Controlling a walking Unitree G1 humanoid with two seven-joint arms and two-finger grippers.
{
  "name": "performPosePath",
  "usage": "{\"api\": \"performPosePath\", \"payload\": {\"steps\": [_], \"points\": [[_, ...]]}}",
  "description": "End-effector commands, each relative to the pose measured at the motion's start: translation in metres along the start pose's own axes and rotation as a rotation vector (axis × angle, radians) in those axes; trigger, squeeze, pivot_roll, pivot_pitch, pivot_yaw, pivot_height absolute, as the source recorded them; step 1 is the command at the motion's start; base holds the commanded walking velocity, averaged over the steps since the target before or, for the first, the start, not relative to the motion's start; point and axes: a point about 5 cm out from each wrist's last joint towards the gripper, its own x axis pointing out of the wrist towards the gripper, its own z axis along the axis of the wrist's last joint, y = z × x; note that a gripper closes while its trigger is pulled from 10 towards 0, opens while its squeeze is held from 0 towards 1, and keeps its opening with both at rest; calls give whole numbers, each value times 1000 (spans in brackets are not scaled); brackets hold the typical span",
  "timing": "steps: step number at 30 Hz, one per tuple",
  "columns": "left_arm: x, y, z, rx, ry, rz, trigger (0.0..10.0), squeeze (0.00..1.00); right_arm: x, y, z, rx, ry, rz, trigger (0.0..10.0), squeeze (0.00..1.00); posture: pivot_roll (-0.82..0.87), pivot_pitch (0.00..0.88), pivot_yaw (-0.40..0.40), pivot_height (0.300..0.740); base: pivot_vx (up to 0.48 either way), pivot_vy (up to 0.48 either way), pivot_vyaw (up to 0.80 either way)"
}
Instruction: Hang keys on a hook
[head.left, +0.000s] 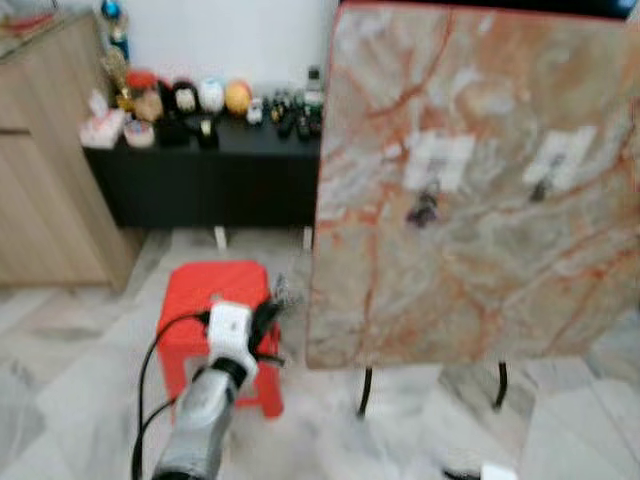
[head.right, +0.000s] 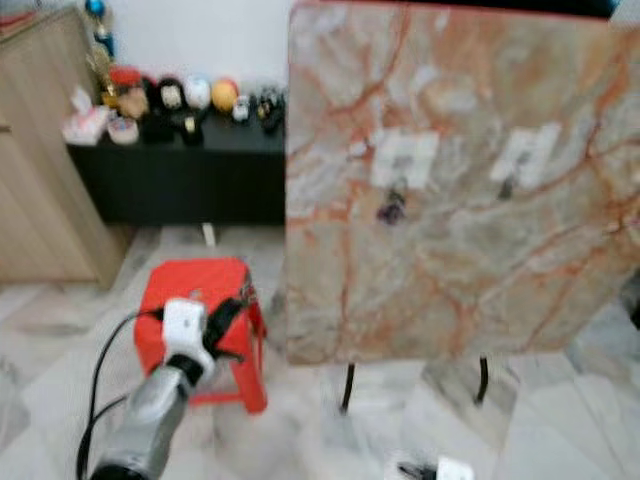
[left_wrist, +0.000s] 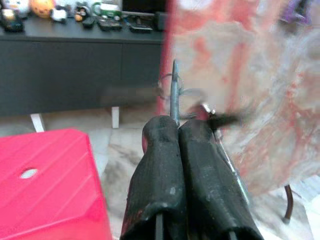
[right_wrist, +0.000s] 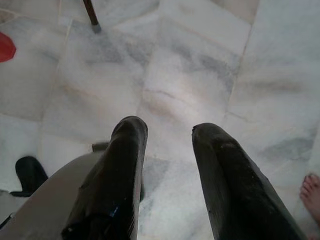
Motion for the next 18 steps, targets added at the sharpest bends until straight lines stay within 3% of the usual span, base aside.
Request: {"api": "performPosePath", "payload": {"steps": [1,18], "points": [[5,-11,1,-7,-7,-36,10000,0,0,-11,0,4,0,-28,10000,0,3,0,-70,740,0,-341,0],[4,-12,1,-3,-9,-39,10000,0,0,-11,1,5,-5,-28,10000,0,3,0,-76,740,0,-344,0]]}}
